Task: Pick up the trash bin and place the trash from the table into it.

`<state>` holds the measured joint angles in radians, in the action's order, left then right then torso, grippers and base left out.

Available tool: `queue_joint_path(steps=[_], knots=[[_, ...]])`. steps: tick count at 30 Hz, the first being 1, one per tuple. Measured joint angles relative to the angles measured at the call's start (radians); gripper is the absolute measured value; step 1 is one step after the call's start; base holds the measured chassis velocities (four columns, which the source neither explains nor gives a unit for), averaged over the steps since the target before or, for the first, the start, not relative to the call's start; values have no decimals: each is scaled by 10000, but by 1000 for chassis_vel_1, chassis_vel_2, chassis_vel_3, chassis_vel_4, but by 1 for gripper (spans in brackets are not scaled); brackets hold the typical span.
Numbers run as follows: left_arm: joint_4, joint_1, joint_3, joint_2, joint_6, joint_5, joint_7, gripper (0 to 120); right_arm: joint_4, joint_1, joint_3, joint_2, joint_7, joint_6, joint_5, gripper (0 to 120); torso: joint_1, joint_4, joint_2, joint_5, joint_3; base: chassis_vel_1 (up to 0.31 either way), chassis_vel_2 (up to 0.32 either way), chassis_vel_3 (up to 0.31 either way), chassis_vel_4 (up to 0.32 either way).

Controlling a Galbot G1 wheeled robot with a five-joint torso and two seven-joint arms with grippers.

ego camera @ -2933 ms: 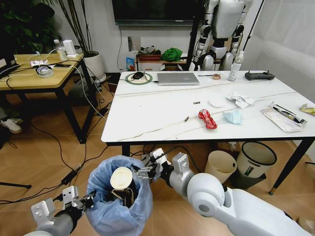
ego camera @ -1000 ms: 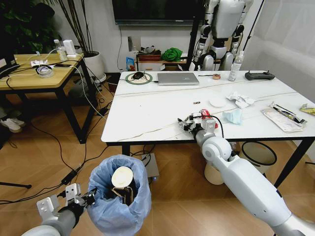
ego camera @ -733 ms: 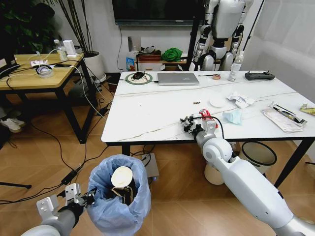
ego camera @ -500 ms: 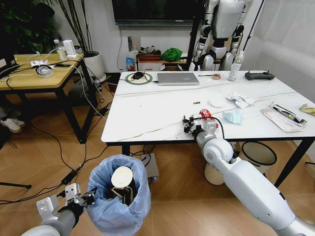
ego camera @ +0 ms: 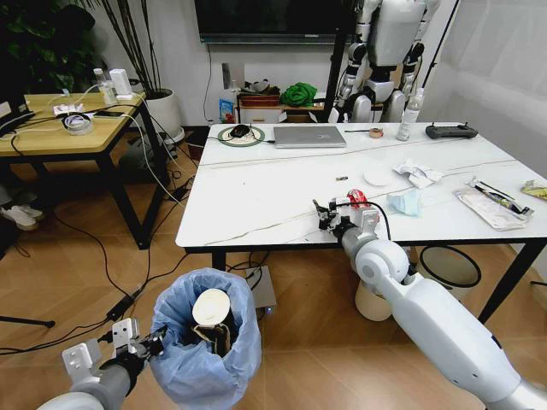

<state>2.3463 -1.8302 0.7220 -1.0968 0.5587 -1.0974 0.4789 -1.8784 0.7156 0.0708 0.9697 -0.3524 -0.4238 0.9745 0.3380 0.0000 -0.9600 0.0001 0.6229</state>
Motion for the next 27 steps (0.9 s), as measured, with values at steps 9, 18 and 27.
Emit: queue_joint_path(steps=[9,18,27], knots=[[114,-74,55,-34,-2,-98,-6,0,-1636,-3,1494,-756,2148,738,511,0,-1,0,0,-3,-1,0,0,0,0],[231,-64,81,-16,-3,-362,10,0,-1998,-195,3462,-563,2990,1265,197,0,-1,0,0,-2,-1,0,0,0,0],[225,1,68,-45,4,-388,17,0,-2025,-40,4104,-397,2983,1312,-163,0,-1,0,-1,-1,-1,0,0,0,0]])
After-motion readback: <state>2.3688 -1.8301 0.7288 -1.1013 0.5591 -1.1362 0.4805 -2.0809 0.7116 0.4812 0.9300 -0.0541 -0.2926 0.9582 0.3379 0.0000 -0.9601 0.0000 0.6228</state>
